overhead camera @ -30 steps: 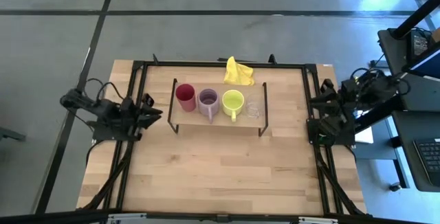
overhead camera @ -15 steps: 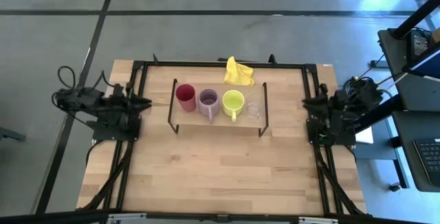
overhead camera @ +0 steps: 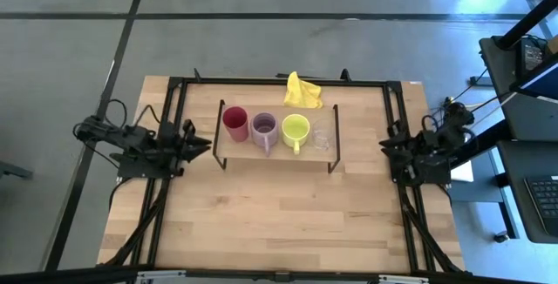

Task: Stack small to large cups/mugs on shelf
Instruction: Return to Home Position

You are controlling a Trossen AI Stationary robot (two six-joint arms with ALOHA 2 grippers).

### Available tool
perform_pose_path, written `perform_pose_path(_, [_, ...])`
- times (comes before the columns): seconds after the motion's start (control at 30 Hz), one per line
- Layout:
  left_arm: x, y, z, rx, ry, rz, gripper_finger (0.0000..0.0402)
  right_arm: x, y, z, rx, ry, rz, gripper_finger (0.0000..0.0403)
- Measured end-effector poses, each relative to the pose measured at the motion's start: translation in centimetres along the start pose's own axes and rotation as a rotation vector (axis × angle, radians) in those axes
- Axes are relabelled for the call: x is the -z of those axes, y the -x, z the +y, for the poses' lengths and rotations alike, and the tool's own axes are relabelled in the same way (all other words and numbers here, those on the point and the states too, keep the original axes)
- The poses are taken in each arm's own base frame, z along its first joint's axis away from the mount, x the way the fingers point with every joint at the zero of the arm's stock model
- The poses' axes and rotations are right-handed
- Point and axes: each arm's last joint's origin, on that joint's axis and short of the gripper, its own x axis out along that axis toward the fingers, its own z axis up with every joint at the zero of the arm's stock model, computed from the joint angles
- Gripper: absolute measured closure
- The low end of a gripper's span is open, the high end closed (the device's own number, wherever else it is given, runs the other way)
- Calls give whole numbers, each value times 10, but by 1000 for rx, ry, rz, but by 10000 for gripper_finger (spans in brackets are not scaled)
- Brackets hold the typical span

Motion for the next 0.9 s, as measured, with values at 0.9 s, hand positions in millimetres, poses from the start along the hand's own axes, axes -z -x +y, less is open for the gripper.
perform_pose_path(0.9, [45,-4,8,56,-84,152,319,72,14,-1,-10,309,383,307])
